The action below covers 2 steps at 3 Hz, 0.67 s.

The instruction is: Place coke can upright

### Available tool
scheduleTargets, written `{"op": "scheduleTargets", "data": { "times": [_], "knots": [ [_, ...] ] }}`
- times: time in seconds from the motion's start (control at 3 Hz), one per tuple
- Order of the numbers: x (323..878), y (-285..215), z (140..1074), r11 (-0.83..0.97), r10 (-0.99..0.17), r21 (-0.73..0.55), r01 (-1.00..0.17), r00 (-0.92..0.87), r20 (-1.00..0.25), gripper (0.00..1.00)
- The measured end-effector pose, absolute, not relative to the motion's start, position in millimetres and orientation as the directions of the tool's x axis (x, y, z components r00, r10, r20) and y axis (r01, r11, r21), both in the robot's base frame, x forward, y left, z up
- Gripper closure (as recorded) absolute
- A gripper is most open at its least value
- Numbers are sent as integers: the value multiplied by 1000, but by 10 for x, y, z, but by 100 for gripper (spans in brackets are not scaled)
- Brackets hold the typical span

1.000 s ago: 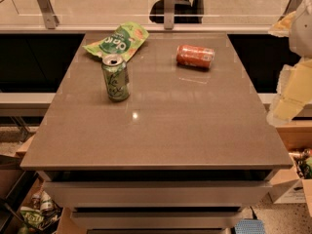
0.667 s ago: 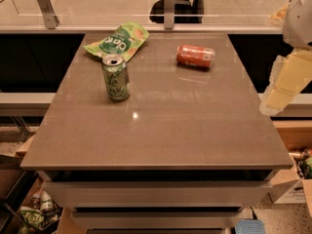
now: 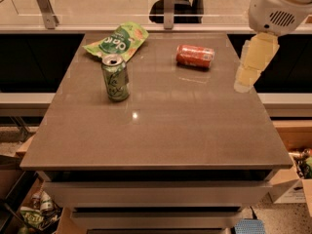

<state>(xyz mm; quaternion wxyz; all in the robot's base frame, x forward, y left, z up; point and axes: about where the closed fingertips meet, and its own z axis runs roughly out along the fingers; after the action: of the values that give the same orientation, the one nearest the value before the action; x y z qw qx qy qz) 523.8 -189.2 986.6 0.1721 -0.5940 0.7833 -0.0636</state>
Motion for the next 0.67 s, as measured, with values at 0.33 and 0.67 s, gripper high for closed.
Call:
{"op": "scheduleTargets", "data": {
  "times": [0.33,0.67],
  "knots": [
    [5239,-1891,9866,286,-952,-305,-908,-235,-194,0],
    [5362,-1898,9964,300,-951,-341,-891,-254,-175,0]
  ]
}}
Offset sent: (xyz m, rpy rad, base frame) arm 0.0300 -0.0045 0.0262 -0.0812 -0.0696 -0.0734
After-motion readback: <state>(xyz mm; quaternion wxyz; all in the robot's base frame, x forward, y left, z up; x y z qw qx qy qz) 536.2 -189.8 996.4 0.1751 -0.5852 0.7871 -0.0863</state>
